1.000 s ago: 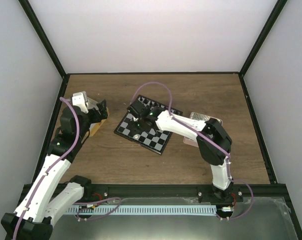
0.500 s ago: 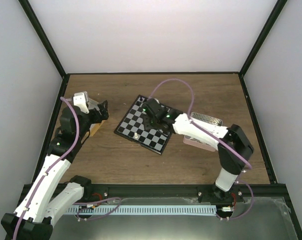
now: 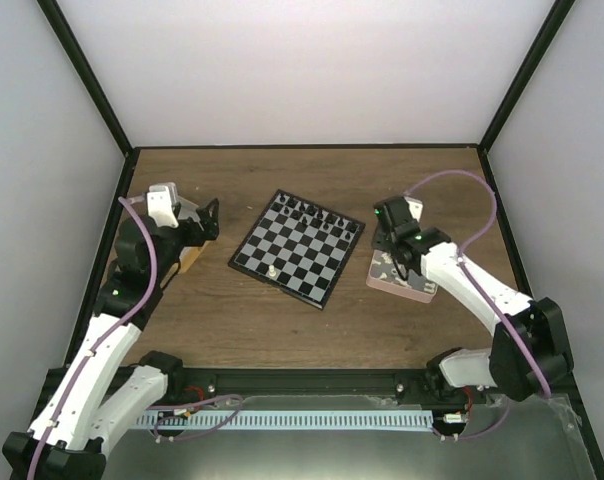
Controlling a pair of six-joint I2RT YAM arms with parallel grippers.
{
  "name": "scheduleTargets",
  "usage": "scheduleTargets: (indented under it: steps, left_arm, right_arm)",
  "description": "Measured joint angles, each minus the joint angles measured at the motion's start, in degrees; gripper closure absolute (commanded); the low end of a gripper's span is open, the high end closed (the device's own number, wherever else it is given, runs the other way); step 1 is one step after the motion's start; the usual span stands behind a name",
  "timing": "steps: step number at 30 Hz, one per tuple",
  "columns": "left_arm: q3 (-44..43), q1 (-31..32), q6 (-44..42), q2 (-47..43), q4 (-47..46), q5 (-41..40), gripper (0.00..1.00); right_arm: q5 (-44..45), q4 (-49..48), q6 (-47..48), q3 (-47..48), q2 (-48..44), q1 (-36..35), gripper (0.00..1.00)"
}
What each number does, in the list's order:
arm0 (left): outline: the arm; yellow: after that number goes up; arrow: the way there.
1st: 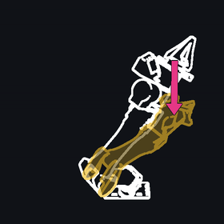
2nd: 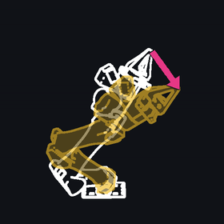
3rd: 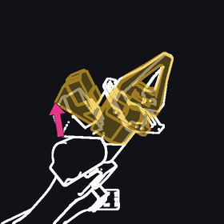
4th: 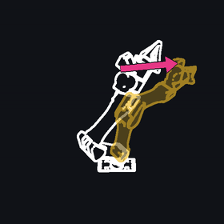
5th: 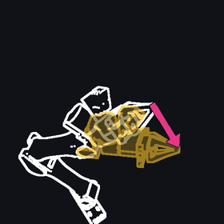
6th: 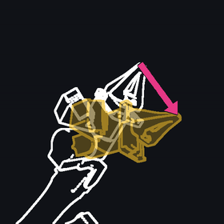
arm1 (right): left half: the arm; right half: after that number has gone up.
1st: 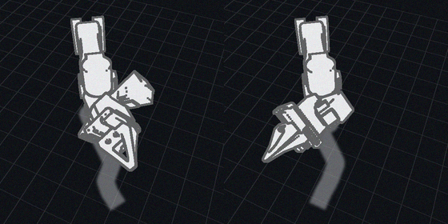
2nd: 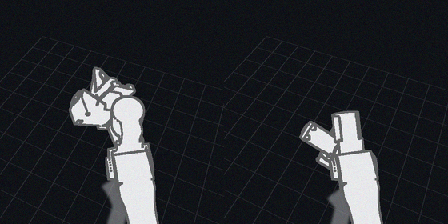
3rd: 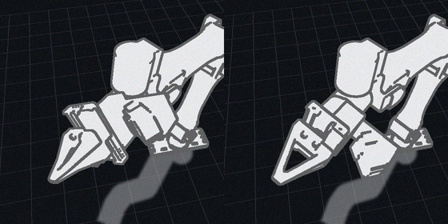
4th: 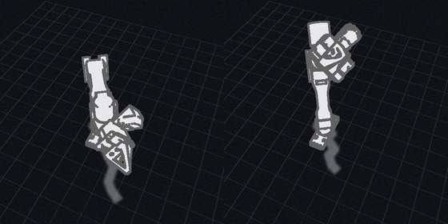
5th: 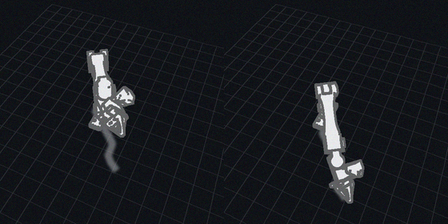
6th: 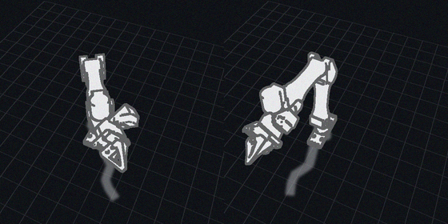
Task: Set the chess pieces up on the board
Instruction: Pick up the chess piece from the storage box.
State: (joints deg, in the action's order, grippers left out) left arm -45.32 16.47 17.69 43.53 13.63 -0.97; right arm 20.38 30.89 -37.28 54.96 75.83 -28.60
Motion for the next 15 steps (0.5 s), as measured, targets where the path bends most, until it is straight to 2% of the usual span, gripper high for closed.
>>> scheduleTargets:
  steps: [7,15]
  left_arm:
    - [-2.45,0.00,-0.42,0.81,-2.82,-0.02,0.00]
    - [-2.97,0.00,-0.35,2.54,-7.78,1.31,0.00]
  right_arm:
    - [-0.22,0.79,0.87,-6.62,0.00,9.92,0.45]
    - [-4.48,-0.87,6.34,-7.65,5.84,16.94,0.33]
